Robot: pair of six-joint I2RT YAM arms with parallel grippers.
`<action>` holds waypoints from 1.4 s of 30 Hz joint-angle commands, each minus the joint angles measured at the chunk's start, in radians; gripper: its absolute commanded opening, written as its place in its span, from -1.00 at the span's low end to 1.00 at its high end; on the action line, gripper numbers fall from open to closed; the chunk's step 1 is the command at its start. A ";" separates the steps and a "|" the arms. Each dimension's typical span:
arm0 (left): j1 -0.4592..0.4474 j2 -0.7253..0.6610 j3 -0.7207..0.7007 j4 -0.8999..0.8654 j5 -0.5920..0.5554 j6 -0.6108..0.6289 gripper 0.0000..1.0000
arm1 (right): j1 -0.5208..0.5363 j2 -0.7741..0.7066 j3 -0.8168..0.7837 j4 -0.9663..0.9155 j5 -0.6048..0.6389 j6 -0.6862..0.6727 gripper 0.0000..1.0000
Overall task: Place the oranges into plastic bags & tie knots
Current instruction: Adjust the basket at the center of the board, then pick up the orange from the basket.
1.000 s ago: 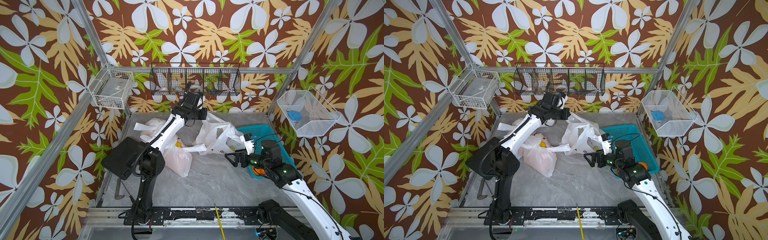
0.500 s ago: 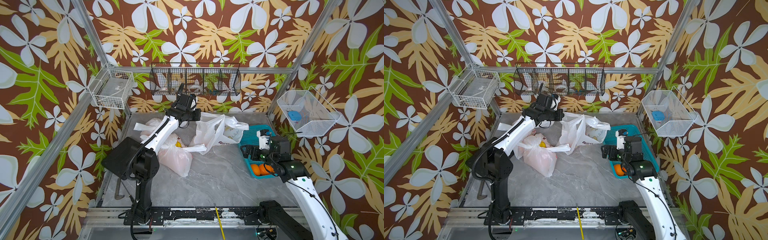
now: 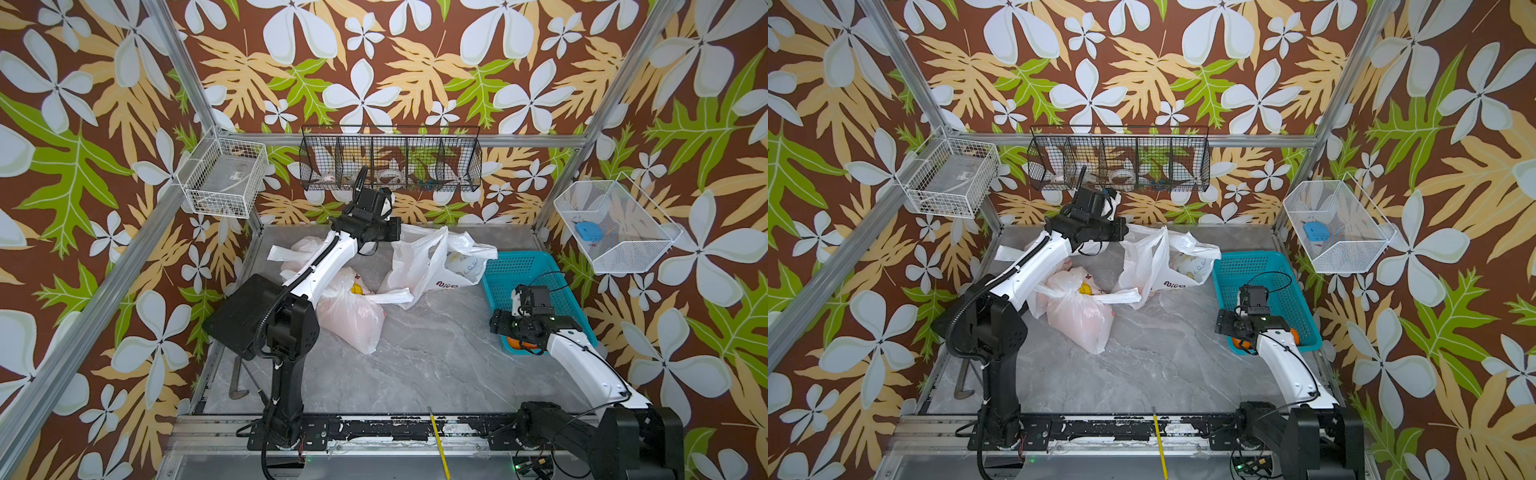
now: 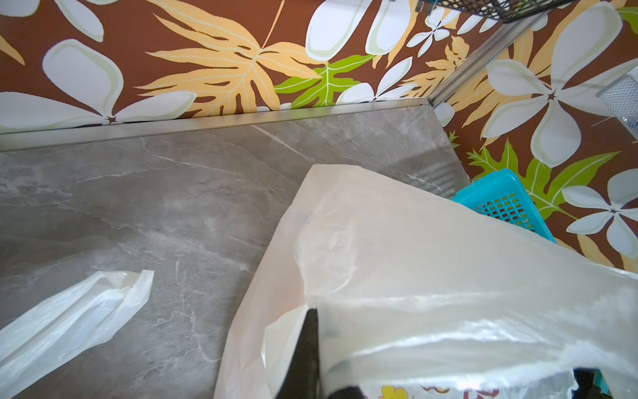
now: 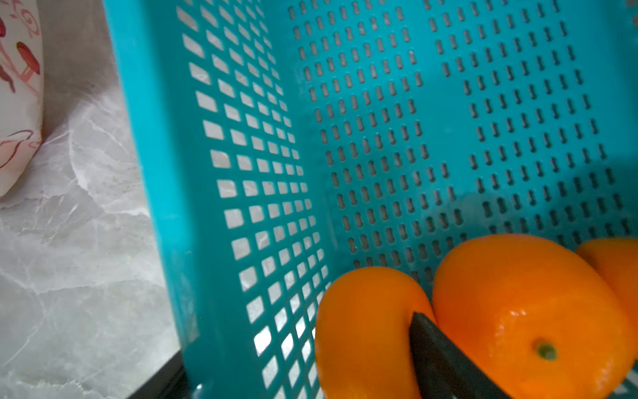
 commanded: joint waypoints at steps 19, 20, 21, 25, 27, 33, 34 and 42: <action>0.001 -0.015 0.000 0.015 0.007 0.018 -1.00 | 0.041 0.015 0.065 0.033 -0.308 0.082 0.80; 0.000 -0.014 -0.001 0.015 0.007 0.018 -1.00 | 0.059 0.027 0.065 0.050 -0.325 0.088 0.80; 0.000 -0.016 0.000 0.014 0.007 0.018 -1.00 | 0.077 0.041 0.068 0.074 -0.358 0.095 0.79; 0.001 -0.020 -0.007 0.012 0.003 0.020 -1.00 | 0.134 0.045 0.116 0.116 -0.398 0.102 0.74; 0.000 -0.022 -0.009 0.014 0.004 0.020 -1.00 | 0.132 0.021 0.144 0.064 -0.297 0.084 0.77; 0.001 -0.021 -0.010 0.015 0.004 0.023 -1.00 | 0.040 -0.082 0.125 -0.096 -0.075 0.059 0.78; 0.001 -0.022 -0.011 0.016 0.004 0.024 -1.00 | 0.039 -0.099 0.108 -0.106 -0.036 0.063 0.75; 0.000 -0.016 -0.011 0.024 0.008 0.022 -1.00 | 0.041 -0.065 0.010 -0.138 -0.058 0.074 0.40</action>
